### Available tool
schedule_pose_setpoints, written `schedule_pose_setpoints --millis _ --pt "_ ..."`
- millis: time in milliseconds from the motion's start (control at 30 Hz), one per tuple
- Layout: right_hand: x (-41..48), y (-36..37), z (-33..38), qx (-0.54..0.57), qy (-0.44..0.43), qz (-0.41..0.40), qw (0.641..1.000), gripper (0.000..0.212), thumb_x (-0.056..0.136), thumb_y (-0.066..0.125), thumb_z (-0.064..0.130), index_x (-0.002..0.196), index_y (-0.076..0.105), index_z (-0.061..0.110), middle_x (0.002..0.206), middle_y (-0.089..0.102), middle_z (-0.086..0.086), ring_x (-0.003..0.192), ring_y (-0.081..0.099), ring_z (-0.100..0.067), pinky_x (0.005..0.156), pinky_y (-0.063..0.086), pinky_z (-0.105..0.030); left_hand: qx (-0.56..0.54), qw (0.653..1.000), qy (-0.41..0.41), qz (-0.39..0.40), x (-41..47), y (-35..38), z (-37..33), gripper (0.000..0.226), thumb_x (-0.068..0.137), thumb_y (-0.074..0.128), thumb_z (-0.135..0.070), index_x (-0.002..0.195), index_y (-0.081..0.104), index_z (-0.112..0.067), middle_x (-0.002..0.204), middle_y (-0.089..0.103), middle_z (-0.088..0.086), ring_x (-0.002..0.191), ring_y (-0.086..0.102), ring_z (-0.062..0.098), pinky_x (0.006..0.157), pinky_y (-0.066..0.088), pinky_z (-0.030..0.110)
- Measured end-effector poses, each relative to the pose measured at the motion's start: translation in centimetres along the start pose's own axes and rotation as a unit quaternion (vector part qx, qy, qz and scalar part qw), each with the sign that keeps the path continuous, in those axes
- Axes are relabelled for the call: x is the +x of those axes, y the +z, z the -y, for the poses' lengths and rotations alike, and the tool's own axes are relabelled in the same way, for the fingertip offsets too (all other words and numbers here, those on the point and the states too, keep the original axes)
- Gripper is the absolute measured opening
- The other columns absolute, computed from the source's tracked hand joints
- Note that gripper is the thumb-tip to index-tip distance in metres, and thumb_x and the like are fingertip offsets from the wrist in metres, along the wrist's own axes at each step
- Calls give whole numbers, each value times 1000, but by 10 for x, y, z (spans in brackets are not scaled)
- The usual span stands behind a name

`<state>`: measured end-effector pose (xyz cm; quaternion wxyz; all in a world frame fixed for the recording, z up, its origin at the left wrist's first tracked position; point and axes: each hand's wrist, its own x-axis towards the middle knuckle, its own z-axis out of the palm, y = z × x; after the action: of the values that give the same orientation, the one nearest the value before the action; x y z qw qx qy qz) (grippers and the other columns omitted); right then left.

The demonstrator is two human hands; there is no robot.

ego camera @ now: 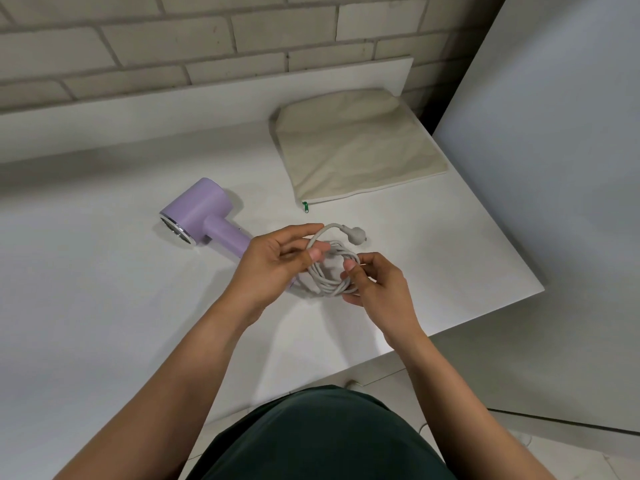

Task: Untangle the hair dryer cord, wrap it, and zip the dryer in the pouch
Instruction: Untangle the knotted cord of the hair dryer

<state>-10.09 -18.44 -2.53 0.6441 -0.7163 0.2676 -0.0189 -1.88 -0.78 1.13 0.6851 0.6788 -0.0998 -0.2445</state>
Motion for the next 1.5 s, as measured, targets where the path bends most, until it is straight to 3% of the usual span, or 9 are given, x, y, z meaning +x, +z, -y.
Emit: schedule_pose_setpoints --millis 133,300,433,600,767,867,1067,1233,1500 --pt "11 -2 -3 -98 -17 -4 995 17 100 65 38 107 73 24 94 77 4 86 73 -19 76 63 -44 -49 998 -23 45 -2 -5 0 37 95 64 5 126 67 -15 114 78 5 98 75 19 87 58 27" --pt "3 -12 12 -219 -190 -118 950 43 95 74 31 134 60 22 124 53 12 88 54 -8 74 43 -9 1 1000 -8 24 -3 -3 1 29 89 74 1 115 74 -12 110 79 4 105 75 20 99 56 36" --pt "-3 -26 39 -267 -354 -85 892 53 96 70 24 146 51 22 153 42 6 135 42 -19 105 42 -28 53 998 15 43 -2 0 -2 29 88 77 -3 115 77 -11 107 80 3 106 75 18 102 55 34" --pt "5 -38 45 -467 -312 96 822 48 102 48 57 149 46 44 151 49 19 150 32 -12 124 4 -60 150 984 46 88 -2 5 -2 26 89 76 -3 111 80 -17 103 80 -6 104 74 11 100 55 28" --pt "10 -48 45 -406 -294 183 846 31 105 51 48 120 73 31 97 71 20 89 64 -1 93 49 -28 182 979 47 78 -2 10 4 25 89 77 -7 107 81 -24 101 80 -11 101 74 6 98 56 30" --pt "10 -51 40 -382 -339 137 849 18 104 62 30 106 77 22 82 62 18 70 55 3 67 42 -21 174 984 35 30 0 9 11 23 85 84 -18 107 79 -24 104 78 -11 100 73 6 97 58 33" --pt "5 -56 40 -386 -328 109 855 12 99 67 30 94 78 28 65 47 15 61 50 -9 58 44 -34 238 966 -24 -101 14 2 15 16 94 68 -24 110 70 -27 112 71 -12 100 67 8 90 52 27" --pt "0 -56 47 -425 -302 109 847 16 96 64 37 97 80 35 63 46 17 62 47 -10 57 39 -30 423 899 -115 25 28 11 22 30 96 60 -49 105 70 -22 95 71 -8 98 66 22 90 55 44" --pt "-13 -50 40 -485 -207 32 849 20 97 61 42 97 79 33 76 71 15 84 66 -23 70 52 -32 84 993 -70 -34 17 13 9 21 95 73 -14 115 67 -17 89 72 8 90 76 29 88 62 44"
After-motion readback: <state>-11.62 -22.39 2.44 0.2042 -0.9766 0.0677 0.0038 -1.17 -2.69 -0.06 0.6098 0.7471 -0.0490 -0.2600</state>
